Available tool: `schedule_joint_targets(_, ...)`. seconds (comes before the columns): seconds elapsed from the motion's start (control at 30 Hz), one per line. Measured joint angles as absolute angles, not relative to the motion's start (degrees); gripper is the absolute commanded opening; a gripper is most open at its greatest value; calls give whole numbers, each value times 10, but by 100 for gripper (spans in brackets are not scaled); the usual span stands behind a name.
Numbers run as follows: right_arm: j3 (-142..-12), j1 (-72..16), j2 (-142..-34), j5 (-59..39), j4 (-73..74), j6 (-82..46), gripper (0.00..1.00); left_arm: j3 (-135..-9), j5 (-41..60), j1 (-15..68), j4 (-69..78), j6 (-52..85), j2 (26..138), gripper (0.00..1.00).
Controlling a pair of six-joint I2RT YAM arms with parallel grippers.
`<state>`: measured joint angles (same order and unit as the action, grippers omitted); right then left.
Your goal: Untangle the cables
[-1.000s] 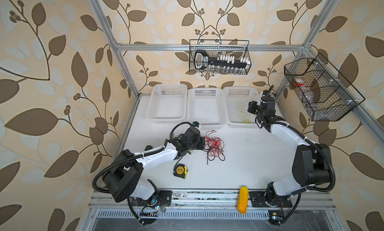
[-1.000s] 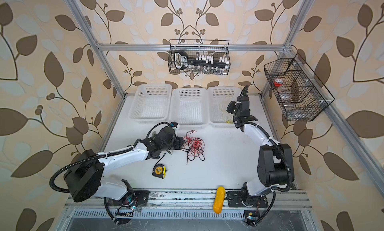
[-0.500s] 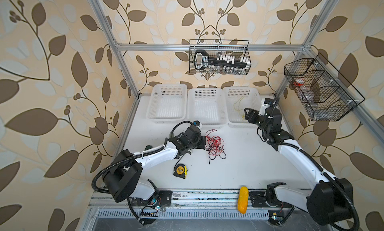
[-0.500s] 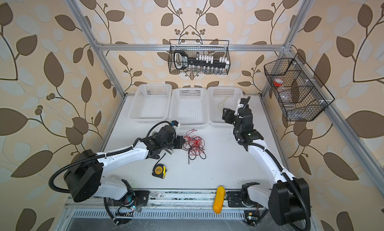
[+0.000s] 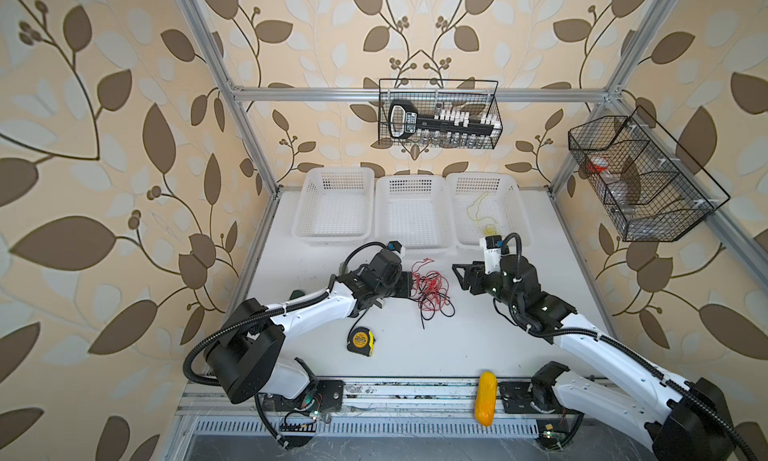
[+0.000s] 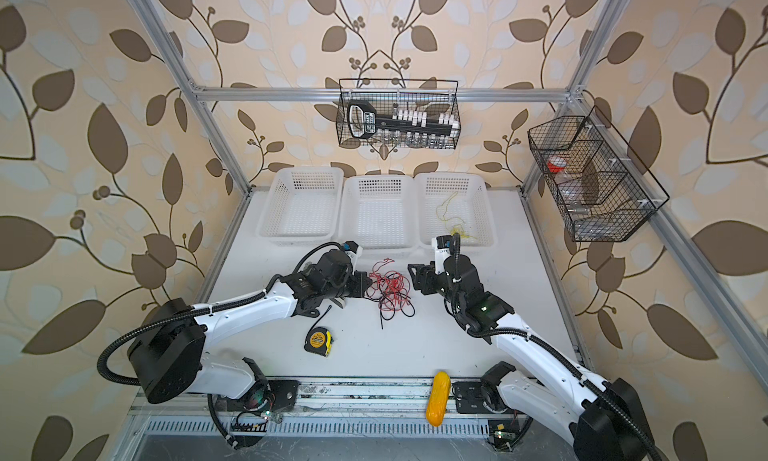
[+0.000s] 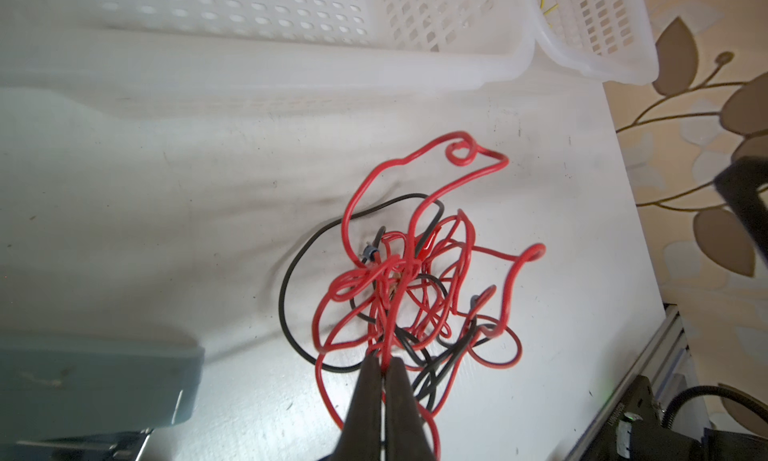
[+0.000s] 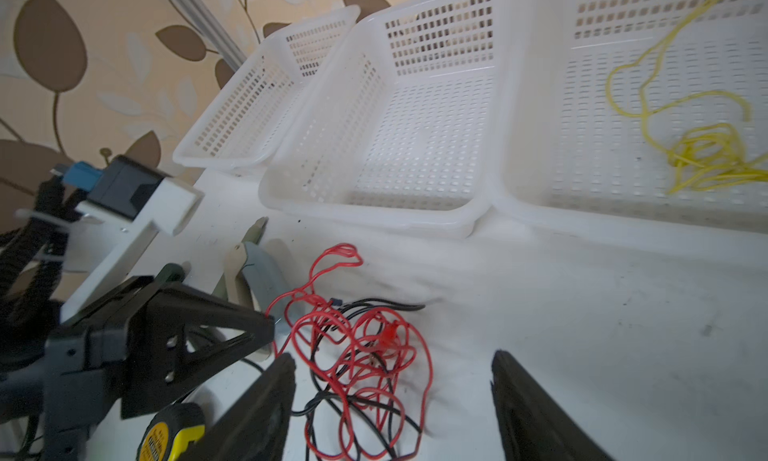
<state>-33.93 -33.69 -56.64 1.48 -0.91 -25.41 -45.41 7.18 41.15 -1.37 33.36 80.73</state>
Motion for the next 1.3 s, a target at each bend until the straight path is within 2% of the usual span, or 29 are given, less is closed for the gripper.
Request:
schedule_joint_targets(0.17, -339, -395, -606, 16, 11, -258, 58, -455, 74, 411, -12, 344, 807, 0)
schedule_joint_targets(0.27, -340, -413, -637, 19, 23, -265, 55, -458, 74, 411, -16, 348, 807, 0)
schedule_joint_targets(0.43, -347, -424, -693, 20, 30, -272, 53, -464, 74, 411, -17, 350, 807, 0)
schedule_joint_targets(0.6, -362, -428, -730, 34, 38, -276, 39, -464, 74, 411, -18, 351, 807, 0)
schedule_joint_targets(0.7, -375, -428, -745, 51, 44, -282, 36, -464, 76, 411, -18, 351, 807, 0)
schedule_joint_targets(0.93, -391, -428, -769, 78, 50, -281, 0, -464, 81, 411, -18, 352, 807, 0)
schedule_joint_targets(1.3, -392, -427, -778, 119, 36, -285, 0, -464, 75, 411, -36, 351, 807, 0)
